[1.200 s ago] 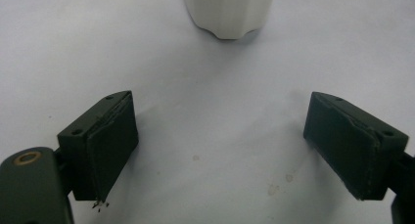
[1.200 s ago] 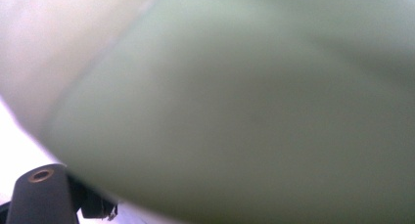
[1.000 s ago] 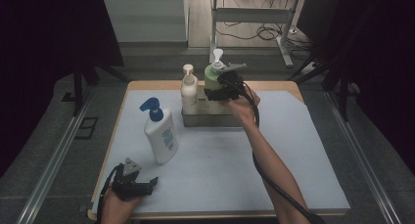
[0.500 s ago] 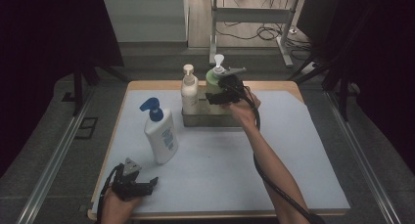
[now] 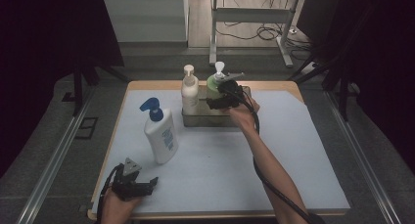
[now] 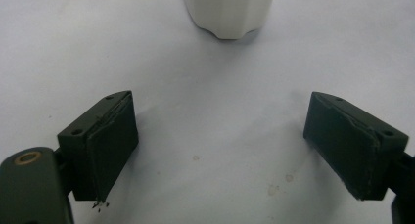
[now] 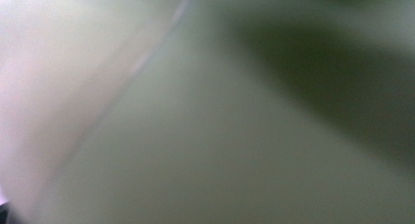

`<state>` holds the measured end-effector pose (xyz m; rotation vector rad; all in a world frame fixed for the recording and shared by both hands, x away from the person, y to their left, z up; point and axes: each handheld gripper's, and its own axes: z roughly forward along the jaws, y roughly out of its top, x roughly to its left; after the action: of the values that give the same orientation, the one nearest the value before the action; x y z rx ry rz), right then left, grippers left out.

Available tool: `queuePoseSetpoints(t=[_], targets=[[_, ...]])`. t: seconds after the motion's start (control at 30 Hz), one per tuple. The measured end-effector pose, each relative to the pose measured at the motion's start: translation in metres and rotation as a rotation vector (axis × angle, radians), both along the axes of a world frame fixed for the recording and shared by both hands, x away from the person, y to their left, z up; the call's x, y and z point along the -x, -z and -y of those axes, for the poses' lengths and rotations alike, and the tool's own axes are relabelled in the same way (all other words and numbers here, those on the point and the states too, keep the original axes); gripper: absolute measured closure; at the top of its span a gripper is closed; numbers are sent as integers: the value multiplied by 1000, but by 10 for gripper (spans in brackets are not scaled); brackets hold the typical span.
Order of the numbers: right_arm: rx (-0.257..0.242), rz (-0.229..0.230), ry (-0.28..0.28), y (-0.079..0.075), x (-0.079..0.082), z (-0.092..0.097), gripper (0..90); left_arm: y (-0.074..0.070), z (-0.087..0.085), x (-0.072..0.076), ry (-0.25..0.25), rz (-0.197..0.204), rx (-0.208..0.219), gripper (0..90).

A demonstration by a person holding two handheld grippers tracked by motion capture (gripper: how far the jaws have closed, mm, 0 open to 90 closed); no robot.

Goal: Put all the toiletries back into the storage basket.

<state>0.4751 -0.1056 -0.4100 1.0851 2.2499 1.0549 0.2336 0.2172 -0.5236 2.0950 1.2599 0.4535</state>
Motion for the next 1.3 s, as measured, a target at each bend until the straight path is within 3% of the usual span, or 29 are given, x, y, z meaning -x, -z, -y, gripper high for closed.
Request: queuePoseSetpoints(t=[0.53,1.3], targets=[[20,-18,-1,15,-1,0,126,0,0,0,0,0,0,123],[-8,-56,18,17,-7,2,119,0,0,0,0,1,-1,123]])
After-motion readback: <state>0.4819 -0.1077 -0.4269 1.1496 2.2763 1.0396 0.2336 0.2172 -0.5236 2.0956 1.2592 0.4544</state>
